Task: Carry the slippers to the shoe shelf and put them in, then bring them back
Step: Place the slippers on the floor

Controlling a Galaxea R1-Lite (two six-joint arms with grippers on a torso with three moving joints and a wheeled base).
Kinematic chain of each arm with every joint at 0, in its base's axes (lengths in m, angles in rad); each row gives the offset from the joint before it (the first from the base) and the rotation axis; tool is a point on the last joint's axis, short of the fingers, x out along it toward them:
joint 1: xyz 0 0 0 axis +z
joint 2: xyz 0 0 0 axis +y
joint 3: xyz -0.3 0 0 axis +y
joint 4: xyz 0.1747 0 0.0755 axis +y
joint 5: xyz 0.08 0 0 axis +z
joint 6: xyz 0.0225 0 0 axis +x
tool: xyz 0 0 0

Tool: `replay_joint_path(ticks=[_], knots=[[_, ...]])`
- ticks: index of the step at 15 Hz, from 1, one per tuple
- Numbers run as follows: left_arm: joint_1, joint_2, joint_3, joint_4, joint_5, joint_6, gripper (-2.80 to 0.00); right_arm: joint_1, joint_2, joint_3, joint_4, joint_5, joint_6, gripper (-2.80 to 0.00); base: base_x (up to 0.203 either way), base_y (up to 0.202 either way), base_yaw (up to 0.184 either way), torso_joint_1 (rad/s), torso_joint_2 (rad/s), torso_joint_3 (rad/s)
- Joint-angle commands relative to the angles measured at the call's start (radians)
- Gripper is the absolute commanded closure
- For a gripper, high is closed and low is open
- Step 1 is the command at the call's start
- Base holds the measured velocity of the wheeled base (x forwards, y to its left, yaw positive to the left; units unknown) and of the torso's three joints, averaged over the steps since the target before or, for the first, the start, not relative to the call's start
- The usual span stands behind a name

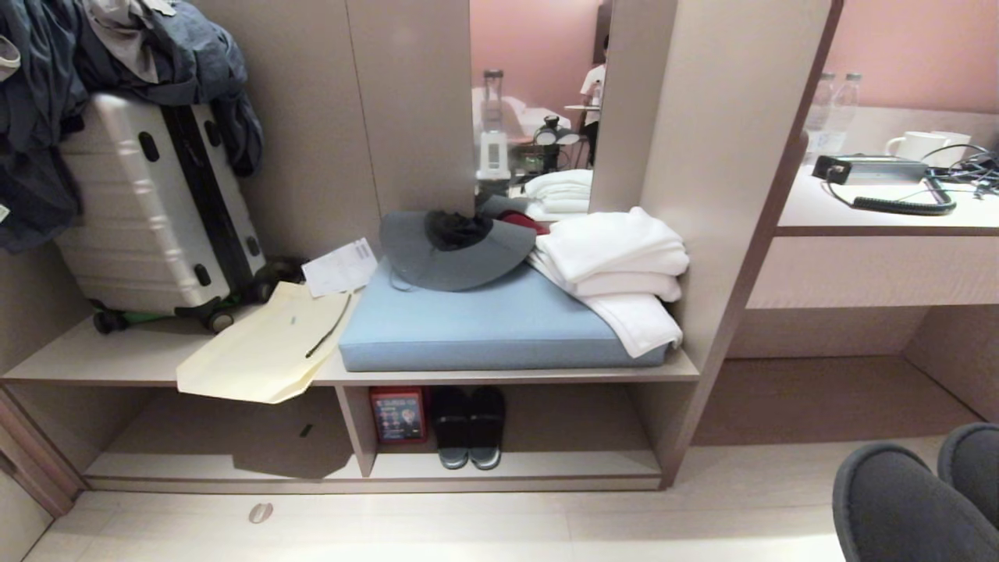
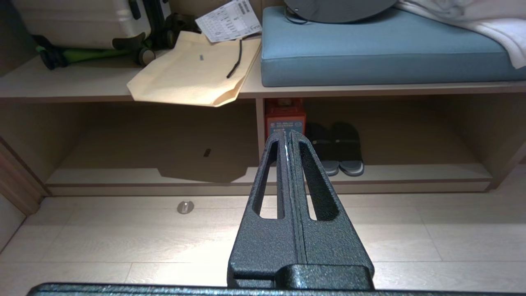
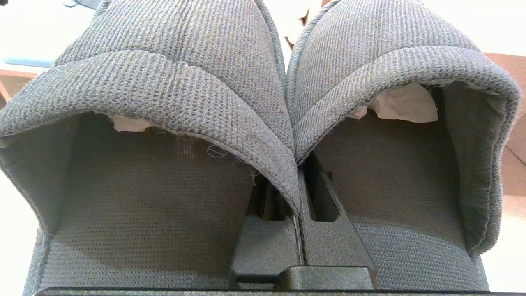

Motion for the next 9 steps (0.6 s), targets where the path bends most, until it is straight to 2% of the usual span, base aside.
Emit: replay_joint_path(ticks=[1, 9], knots=[[0.000, -0.001, 0.000, 0.000, 0.000, 0.001, 0.00, 0.000, 0.002, 0.000, 0.000, 0.001, -0.002, 0.00, 0.000, 0.000, 0.000, 0.002, 0.00, 0.043], [0.000, 0.000, 0.000, 0.000, 0.000, 0.002, 0.00, 0.000, 0.002, 0.000, 0.000, 0.001, -0.003, 0.00, 0.000, -0.008, 0.001, 0.001, 0.00, 0.004]])
